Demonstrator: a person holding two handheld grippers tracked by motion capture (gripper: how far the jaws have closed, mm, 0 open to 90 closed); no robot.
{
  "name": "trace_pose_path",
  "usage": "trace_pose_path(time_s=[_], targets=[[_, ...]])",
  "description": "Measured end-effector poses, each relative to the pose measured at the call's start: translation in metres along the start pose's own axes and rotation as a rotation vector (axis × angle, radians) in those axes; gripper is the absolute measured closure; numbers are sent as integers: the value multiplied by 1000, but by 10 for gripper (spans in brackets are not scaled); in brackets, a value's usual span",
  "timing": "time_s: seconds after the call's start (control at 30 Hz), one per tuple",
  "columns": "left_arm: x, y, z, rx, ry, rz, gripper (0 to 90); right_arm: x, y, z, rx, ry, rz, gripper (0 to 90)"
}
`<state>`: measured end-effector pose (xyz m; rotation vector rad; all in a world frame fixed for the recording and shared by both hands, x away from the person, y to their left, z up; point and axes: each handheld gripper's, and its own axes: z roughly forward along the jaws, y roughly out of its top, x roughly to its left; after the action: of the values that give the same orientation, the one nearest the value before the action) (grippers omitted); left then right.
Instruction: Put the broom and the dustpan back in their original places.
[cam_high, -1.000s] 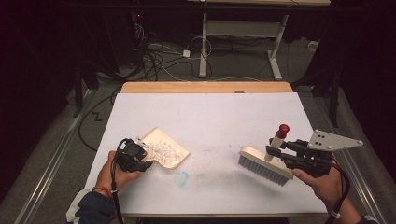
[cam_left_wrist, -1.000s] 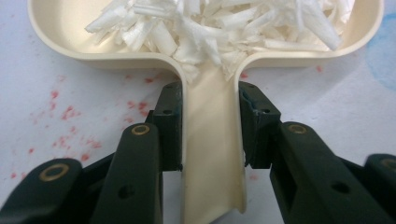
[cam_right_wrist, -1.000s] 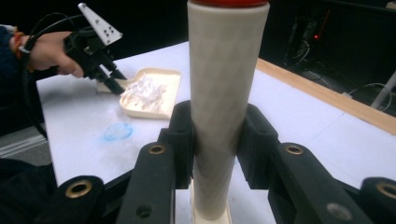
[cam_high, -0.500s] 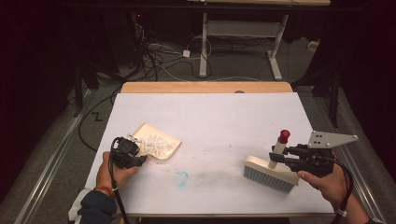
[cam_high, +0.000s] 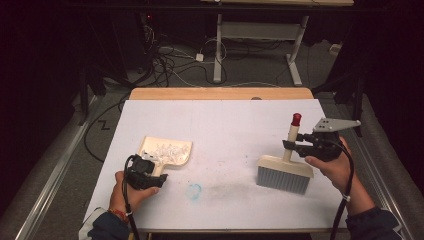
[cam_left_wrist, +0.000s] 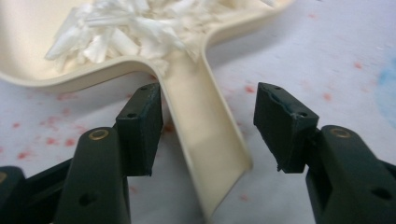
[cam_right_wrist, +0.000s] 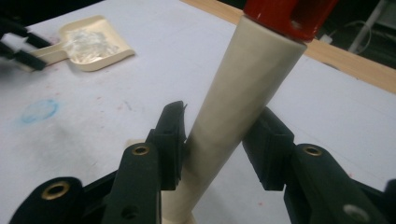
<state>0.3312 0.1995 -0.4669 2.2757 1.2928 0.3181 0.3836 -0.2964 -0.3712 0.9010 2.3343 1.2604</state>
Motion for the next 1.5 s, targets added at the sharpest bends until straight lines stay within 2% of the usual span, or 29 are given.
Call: trace_pose_path(time_s=[0.13,0.2,0.27,0.3,0.37,0.43,0.5,0.57,0.67,0.8,0.9,0.97,1.07,1.37,1.5], targets=[[-10,-5,0,-3,-21,50,429,-12,6,17,32,-48,25,581],[-11,-6,0,-13,-16,54,427,-17,7,26,46,-77,48,567],[-9,-6,0,-24,1,64,386,-22,7,35,63,-103,62,563],[-8,-6,-1,-38,7,62,364,-25,6,39,68,-104,78,560],[-8,-8,-5,-79,15,60,358,-29,5,46,81,-137,96,551],[-9,-9,-9,-124,-17,83,345,-32,3,51,80,-153,108,544],[-15,-11,-12,-173,-2,107,268,-34,3,57,82,-165,122,542],[-21,-12,-14,-216,-3,138,243,-34,3,63,88,-197,115,533],[-27,-14,-15,-276,-10,174,217,-35,5,70,82,-214,115,525],[-33,-13,-15,-314,-14,206,207,-35,9,74,44,-266,113,491],[-36,-14,-15,-324,-14,239,207,-34,13,74,8,-282,116,488],[-36,-15,-16,-327,-14,245,207,-31,15,73,-5,-287,94,488],[-34,-15,-17,-338,-9,243,207,-27,17,73,-17,-287,74,474],[-34,-17,-15,-335,9,253,208,-18,16,68,-65,-299,68,445],[-33,-17,-14,-330,12,257,207,-15,16,63,-93,-307,68,405]])
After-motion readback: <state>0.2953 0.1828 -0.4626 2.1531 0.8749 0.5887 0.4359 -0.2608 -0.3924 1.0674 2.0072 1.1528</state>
